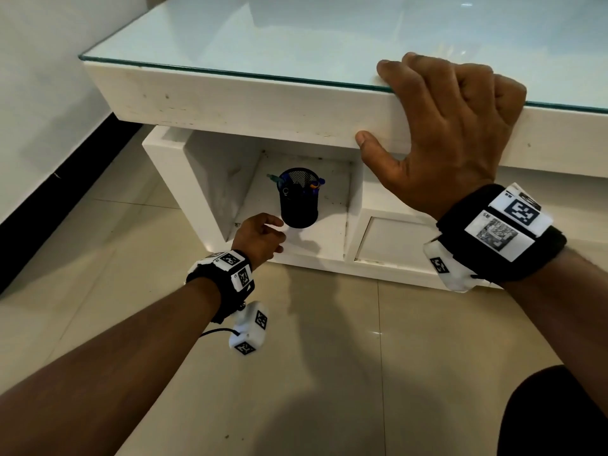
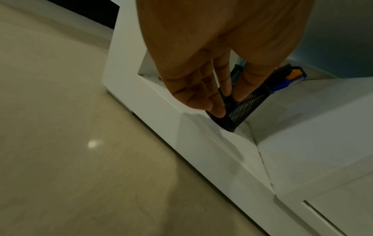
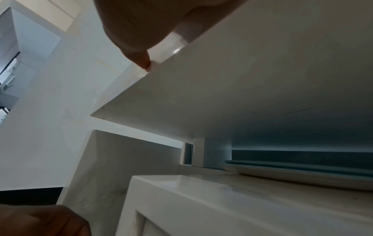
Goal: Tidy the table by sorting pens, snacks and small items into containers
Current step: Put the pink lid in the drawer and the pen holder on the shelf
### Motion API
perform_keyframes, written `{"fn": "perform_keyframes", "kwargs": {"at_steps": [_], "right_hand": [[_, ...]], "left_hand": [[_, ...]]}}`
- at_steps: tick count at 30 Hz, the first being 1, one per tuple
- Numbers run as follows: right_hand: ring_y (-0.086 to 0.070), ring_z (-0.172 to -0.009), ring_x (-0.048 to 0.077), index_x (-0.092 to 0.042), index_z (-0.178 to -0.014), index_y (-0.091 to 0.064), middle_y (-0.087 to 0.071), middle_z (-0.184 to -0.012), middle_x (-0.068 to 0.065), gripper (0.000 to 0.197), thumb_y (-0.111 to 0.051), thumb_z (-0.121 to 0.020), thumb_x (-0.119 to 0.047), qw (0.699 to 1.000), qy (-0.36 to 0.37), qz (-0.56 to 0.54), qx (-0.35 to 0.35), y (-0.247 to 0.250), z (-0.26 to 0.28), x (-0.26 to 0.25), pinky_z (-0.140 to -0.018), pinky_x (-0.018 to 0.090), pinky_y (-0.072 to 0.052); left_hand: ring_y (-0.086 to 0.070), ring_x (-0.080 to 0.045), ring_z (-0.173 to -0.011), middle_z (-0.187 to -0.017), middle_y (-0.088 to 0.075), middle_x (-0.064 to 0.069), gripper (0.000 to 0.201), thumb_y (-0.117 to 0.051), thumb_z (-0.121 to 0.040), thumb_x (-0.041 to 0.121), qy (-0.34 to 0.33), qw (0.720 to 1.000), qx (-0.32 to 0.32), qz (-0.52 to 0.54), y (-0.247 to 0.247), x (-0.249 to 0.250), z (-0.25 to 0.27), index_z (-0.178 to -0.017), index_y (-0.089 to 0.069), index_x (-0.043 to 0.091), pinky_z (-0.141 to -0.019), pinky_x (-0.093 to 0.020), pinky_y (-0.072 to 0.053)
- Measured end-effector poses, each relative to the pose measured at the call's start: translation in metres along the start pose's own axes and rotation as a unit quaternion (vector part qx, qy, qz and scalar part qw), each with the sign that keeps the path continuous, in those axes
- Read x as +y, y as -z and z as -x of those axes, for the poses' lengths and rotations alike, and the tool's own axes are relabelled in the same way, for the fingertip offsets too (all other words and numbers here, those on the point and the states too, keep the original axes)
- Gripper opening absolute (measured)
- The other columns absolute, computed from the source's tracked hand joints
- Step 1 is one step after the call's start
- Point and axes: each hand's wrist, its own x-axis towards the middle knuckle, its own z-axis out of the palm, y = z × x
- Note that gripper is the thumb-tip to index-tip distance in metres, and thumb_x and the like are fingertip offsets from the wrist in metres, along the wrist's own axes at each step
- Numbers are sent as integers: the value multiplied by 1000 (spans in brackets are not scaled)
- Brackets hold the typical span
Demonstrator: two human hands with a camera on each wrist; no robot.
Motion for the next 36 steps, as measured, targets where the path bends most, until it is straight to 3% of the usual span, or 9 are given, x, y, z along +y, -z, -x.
{"fn": "perform_keyframes", "kwargs": {"at_steps": [5,8,12,16,23,26,30,33,36], "right_hand": [[-54,-111,26,-28,-135,-52,-59,-130,-4,61,-40,-88,-66,1000,-7,4,6,2,1,-2,-88,38,-27],[-51,-113,27,-26,-138,-49,-57,-134,-2,63,-42,-89,-65,1000,-1,4,-21,7,3,2,-89,37,-27],[-48,-125,30,-22,-143,-45,-50,-143,5,63,-47,-91,-59,997,10,-22,-70,26,8,12,-99,41,-28],[-44,-132,30,-22,-146,-41,-44,-149,4,63,-51,-91,-51,991,-6,-34,-130,45,6,13,-104,41,-28],[-32,-143,25,-27,-149,-35,-32,-158,1,72,-57,-83,-44,959,-86,-51,-263,76,-10,-3,-113,43,-23],[-34,-142,26,-29,-146,-41,-35,-157,-1,69,-60,-81,-42,937,-141,-95,-304,87,-26,-10,-115,46,-25],[-31,-145,28,-31,-147,-37,-28,-160,6,71,-64,-82,-38,887,-170,-123,-411,106,-54,10,-115,51,-27],[-1,-152,27,-38,-155,-6,5,-165,3,92,-65,-85,-43,817,-192,-87,-537,121,-58,33,-120,55,-10],[22,-148,27,-38,-149,24,31,-159,4,115,-69,-82,-48,755,-159,-80,-632,125,-61,44,-118,55,6]], "left_hand": [[-70,-24,-75,-85,-72,-6,21,-60,-83,5,-92,988,-26,-118,6,-1,4,-95,-65,22,-56,-24,-48],[-69,-21,-77,-82,-71,0,24,-58,-81,7,-154,973,-35,-168,1,3,8,-92,-67,26,-70,-32,-57],[-65,-13,-76,-84,-70,5,20,-59,-84,11,-227,959,-18,-168,-6,17,34,-96,-68,25,-73,-28,-54],[-62,-9,-81,-89,-68,6,20,-59,-83,13,-334,930,1,-151,1,57,72,-100,-69,19,-71,-27,-53],[-54,-25,-95,-102,-62,-6,30,-60,-78,14,-437,864,65,-239,46,163,113,-107,-67,13,-81,-32,-44],[-51,-28,-102,-108,-58,-6,39,-59,-77,17,-413,852,63,-316,65,201,118,-116,-64,20,-81,-42,-45],[-31,-33,-138,-148,-39,-9,64,-59,-79,28,-329,829,-37,-450,78,241,123,-142,-43,30,-107,-51,-31],[-3,-33,-149,-162,-7,-7,76,-58,-85,35,-199,814,-151,-524,78,263,118,-151,-20,38,-115,-61,-13],[-1,-32,-148,-163,-6,-3,75,-61,-85,34,-157,823,-171,-518,74,276,115,-149,-24,42,-115,-60,-11]]}}
